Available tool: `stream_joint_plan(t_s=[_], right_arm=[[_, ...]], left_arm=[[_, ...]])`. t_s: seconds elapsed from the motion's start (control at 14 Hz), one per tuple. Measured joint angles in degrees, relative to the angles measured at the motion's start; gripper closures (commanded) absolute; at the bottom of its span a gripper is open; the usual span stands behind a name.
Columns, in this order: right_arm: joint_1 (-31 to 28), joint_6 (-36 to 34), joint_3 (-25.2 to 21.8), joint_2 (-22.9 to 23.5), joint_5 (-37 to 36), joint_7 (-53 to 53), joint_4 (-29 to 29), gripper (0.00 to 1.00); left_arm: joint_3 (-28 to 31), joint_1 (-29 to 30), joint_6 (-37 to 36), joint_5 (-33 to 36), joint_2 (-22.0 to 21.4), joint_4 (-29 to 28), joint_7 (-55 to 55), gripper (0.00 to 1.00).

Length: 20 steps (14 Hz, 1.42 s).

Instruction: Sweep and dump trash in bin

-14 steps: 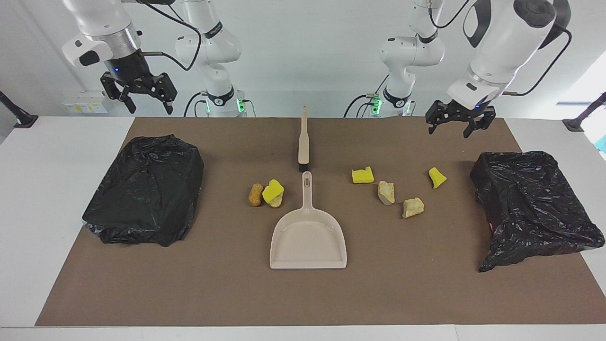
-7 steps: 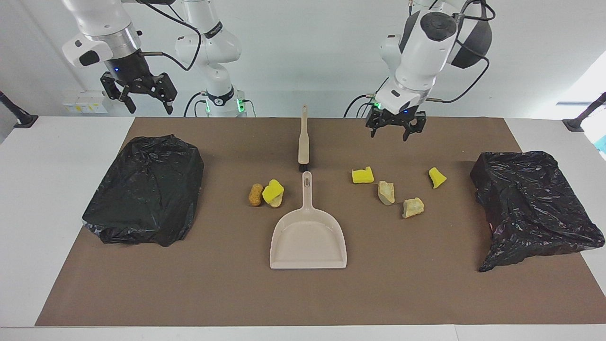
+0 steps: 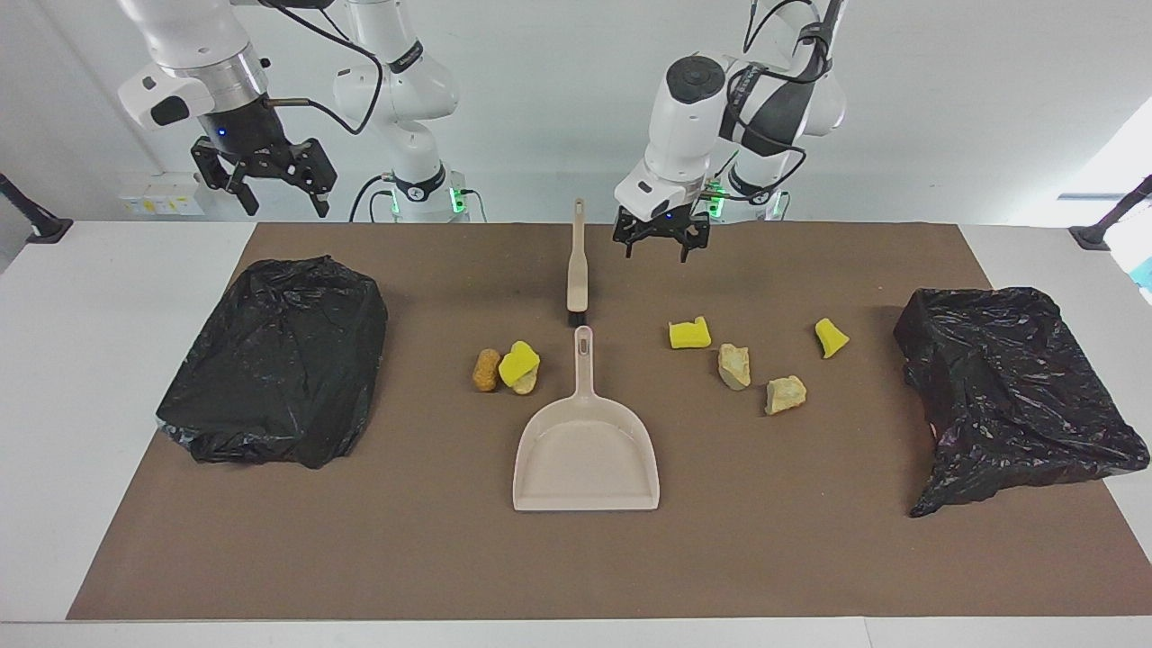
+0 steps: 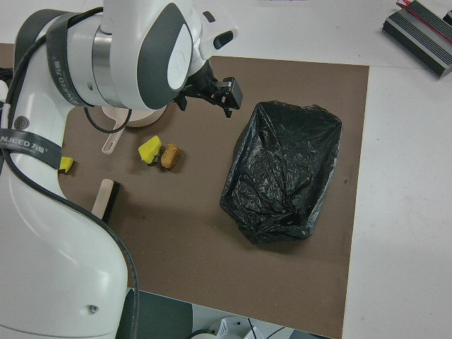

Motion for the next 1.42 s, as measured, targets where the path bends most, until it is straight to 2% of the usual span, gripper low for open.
stream_joint_plan(t_s=[0.21,0.57,1.14,1.21,1.28,1.42], right_arm=[[0.0,0.0,0.0,0.0,0.0,0.0,0.0,0.0],[0.0,0.0,0.0,0.0,0.0,0.0,0.0,0.0],[0.0,0.0,0.0,0.0,0.0,0.0,-0.1,0.0],[0.0,0.0,0.0,0.0,0.0,0.0,-0.1,0.0],[0.0,0.0,0.0,0.0,0.0,0.0,-0.1,0.0],[0.0,0.0,0.0,0.0,0.0,0.0,-0.1,0.0]], left_arm=[[0.0,-7.1,7.2,0.0,0.1,-6.4,-6.9,0.0],[-0.1,-15.2,17.0,0.0,0.5,-12.7,-17.2,0.0],[0.0,-20.2,18.8,-0.5,0.7,-15.2,-19.3,0.0],[-0.1,-20.8,19.1,-0.5,1.0,-15.4,-20.2,0.05],[0.0,-21.3,19.6,-0.5,1.2,-15.4,-20.9,0.23],[0.0,-21.4,20.4,-0.6,1.8,-15.5,-21.3,0.48]])
